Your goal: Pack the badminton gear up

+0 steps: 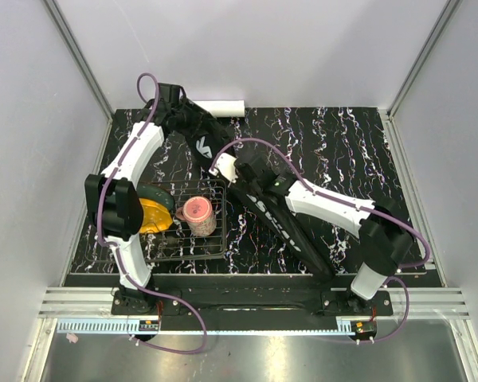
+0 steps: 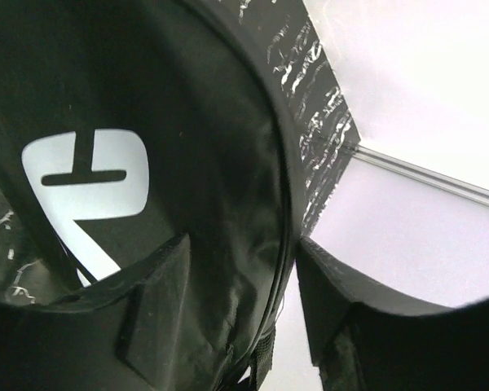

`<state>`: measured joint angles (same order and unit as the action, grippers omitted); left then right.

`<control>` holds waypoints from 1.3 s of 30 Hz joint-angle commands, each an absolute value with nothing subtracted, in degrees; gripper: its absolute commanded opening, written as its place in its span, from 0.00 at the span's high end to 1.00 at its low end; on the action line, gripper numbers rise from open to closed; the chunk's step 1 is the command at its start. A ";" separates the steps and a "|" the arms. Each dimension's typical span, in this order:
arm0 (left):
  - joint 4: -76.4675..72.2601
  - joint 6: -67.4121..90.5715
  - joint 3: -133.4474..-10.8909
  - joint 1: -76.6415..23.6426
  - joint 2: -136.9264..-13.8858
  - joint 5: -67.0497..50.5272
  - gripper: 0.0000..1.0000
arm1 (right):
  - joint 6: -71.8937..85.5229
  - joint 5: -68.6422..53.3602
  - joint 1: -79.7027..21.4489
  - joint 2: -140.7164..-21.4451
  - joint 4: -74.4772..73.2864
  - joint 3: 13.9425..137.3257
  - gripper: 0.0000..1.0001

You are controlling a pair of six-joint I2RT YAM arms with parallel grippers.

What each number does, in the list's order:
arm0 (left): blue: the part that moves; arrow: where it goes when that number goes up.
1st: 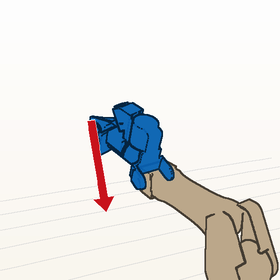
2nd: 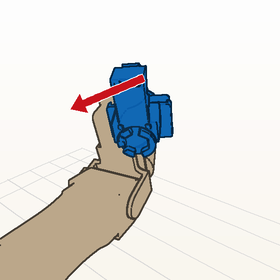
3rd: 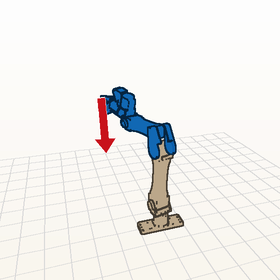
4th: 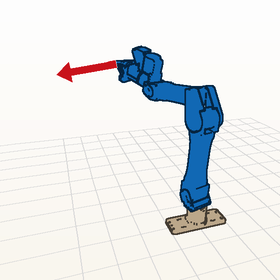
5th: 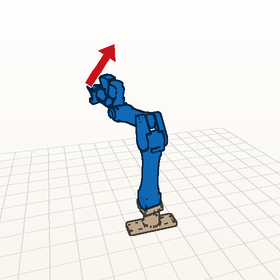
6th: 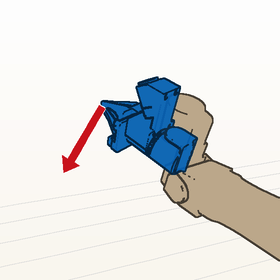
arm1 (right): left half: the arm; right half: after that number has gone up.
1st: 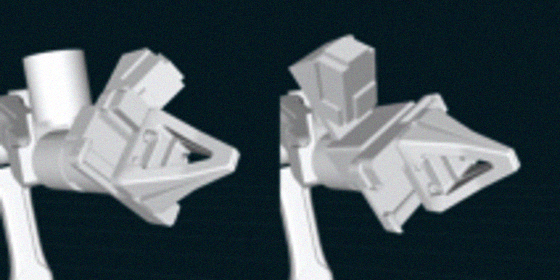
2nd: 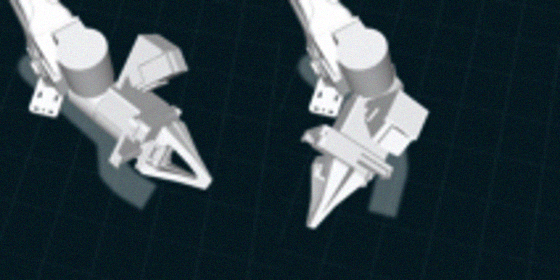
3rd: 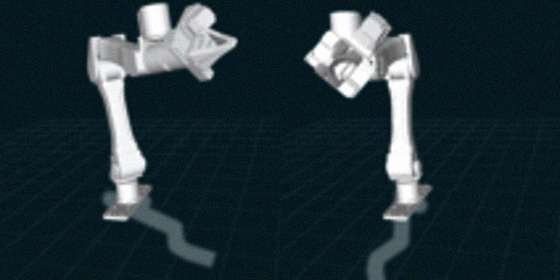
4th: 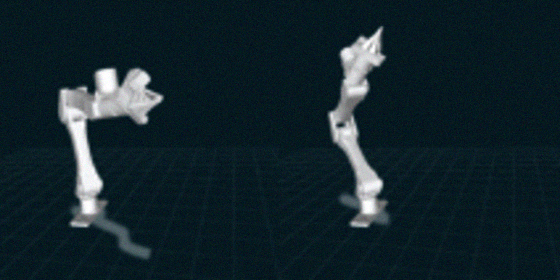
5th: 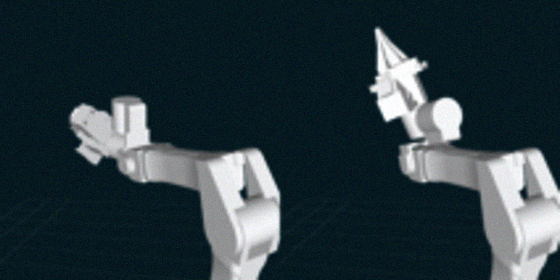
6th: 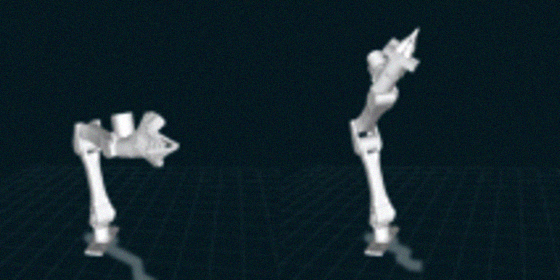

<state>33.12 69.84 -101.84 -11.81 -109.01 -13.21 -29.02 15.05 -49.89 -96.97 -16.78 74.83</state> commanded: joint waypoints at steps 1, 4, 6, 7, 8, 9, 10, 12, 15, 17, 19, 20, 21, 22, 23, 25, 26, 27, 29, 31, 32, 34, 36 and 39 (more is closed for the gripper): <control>32.96 63.91 -101.43 -10.37 -107.84 -11.77 0.48 | -33.66 18.89 -51.94 -92.02 -7.74 73.66 1.00; 29.80 62.67 -99.50 -10.02 -107.67 -15.11 0.63 | -34.28 19.42 -52.82 -91.50 -6.77 72.60 1.00; 27.09 62.14 -97.30 -9.76 -107.14 -16.61 0.72 | -34.63 20.04 -53.26 -91.06 -5.45 71.90 1.00; 25.77 61.44 -96.08 -9.58 -106.01 -17.05 0.76 | -35.15 20.74 -53.52 -90.62 -4.93 71.20 1.00; 24.36 61.44 -93.11 -9.32 -105.13 -17.57 0.84 | -35.33 21.18 -53.79 -90.44 -4.05 70.76 1.00; 19.73 61.26 -91.08 -9.06 -104.25 -18.36 0.87 | -35.59 21.44 -53.96 -90.27 -3.87 70.49 1.00; 16.38 61.35 -88.88 -8.88 -102.32 -19.41 0.90 | -35.60 22.14 -54.14 -89.92 -3.61 69.79 1.00; 9.88 61.87 -83.42 -8.44 -100.47 -20.92 1.00 | -34.81 22.59 -54.32 -89.74 -3.08 68.91 1.00; 8.43 60.21 -81.56 -8.17 -98.88 -22.58 1.00 | -30.09 25.05 -55.02 -89.30 -5.26 68.20 0.78; 8.18 59.15 -80.60 -8.17 -98.44 -24.42 1.00 | -25.34 24.70 -55.02 -88.25 -10.60 69.43 0.56; 6.60 59.59 -78.85 -8.09 -97.21 -25.48 1.00 | -17.60 19.12 -54.93 -85.89 -14.48 70.66 0.33; 5.72 59.94 -77.27 -8.17 -96.86 -26.45 1.00 | -15.06 16.81 -54.84 -85.17 -18.50 71.36 0.28; 6.06 60.29 -76.73 -8.17 -96.42 -26.89 1.00 | -9.98 14.96 -54.84 -84.56 -21.07 72.50 0.25; 6.15 60.38 -76.38 -8.09 -96.24 -27.24 1.00 | -7.50 10.50 -54.67 -83.33 -23.01 74.68 0.25; 6.50 60.38 -75.68 -8.17 -95.89 -27.51 1.00 | -5.03 7.76 -54.32 -82.71 -25.38 75.66 0.23; 6.94 61.43 -74.36 -8.17 -94.40 -27.34 1.00 | 4.45 -2.65 -51.18 -81.48 -26.71 78.29 0.22; 7.03 61.70 -73.05 -8.09 -93.70 -26.90 1.00 | 7.44 -6.12 -49.67 -81.39 -26.81 79.01 0.22; 7.38 61.96 -72.60 -8.17 -92.47 -26.55 1.00 | 12.43 -8.76 -48.35 -81.39 -26.72 79.71 0.21; 7.91 62.05 -71.37 -8.17 -91.15 -25.41 1.00 | 16.85 -10.72 -44.40 -82.26 -26.46 82.08 0.22; 8.43 62.31 -70.67 -8.17 -89.48 -24.61 1.00 | 21.95 -14.74 -40.80 -84.71 -25.06 84.18 0.24; 8.61 62.58 -70.40 -8.09 -89.04 -23.91 1.00 | 23.80 -16.51 -37.30 -86.03 -23.83 85.33 0.31; 8.87 63.10 -69.96 -8.09 -88.24 -23.56 1.00 | 29.51 -23.68 -33.85 -90.15 -20.32 87.09 0.37; 9.49 63.54 -69.79 -8.09 -87.81 -22.94 1.00 | 36.35 -30.90 -30.77 -92.89 -11.90 86.93 0.42; 11.51 63.72 -70.05 -8.17 -87.54 -21.89 1.00 | 37.44 -40.06 -29.89 -98.77 -3.97 88.06 0.47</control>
<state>11.27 64.60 -69.89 -7.70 -90.85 -23.11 27.73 -22.94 -30.68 -92.14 -15.97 86.04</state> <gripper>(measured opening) 0.050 0.543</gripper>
